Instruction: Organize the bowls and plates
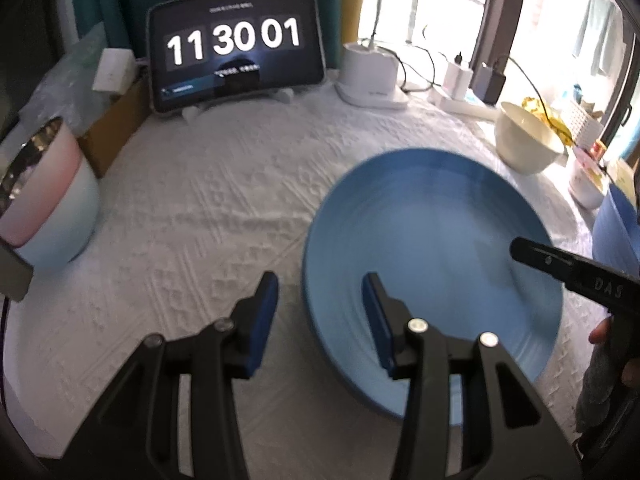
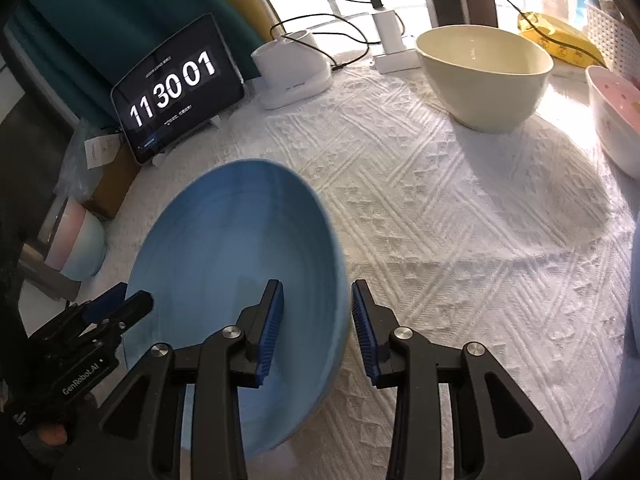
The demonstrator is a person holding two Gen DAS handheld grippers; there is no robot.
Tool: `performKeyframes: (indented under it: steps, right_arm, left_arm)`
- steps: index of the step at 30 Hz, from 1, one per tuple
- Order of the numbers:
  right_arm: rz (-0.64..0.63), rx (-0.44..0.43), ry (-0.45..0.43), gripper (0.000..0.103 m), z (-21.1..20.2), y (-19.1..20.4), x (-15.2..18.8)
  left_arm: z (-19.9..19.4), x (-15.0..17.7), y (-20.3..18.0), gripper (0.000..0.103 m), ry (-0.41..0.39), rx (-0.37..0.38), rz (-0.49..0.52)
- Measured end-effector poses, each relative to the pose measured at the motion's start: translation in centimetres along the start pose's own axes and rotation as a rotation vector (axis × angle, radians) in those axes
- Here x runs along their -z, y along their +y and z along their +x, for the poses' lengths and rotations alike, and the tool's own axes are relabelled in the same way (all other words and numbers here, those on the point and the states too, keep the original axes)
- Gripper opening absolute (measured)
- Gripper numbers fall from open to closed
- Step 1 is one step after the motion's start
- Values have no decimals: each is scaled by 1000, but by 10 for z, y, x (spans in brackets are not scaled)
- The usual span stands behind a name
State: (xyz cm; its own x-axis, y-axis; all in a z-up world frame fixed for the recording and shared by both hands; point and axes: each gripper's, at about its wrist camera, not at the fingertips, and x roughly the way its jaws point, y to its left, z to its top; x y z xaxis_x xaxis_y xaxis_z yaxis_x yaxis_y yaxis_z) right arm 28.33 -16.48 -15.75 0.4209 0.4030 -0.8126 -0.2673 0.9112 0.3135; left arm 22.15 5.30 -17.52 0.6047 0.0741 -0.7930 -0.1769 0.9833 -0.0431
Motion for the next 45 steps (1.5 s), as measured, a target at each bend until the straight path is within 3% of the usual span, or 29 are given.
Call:
performKeyframes:
  steps: [3,9,14,17,23,32,45]
  right_arm:
    - [-1,14,-38,53,-14,-4,-2]
    - [0,12,-118,55,-57,-18,-7]
    - [-6,26,-196,55,-99,-31,-14]
    - [-8,41,-225,55,-118,-43,-17]
    - [9,65,-257,55,-147,-73,-18]
    - [46,128,-306,55,-179,-117,-11]
    - [121,339,-376,55,-210,-203,0]
  left_arm:
    - [-16,-3,-5,46,-32,11,-15]
    - [-44,-15,-39,49,-110,100,3]
    - [-51,-23,-82,69,-131,192,37]
    - [-53,-25,-113,75,-133,229,84]
    - [-50,-28,-165,76,-107,297,143]
    - [-40,-26,-221,76,-47,321,213]
    - [-21,-30,-287,76,-43,362,273]
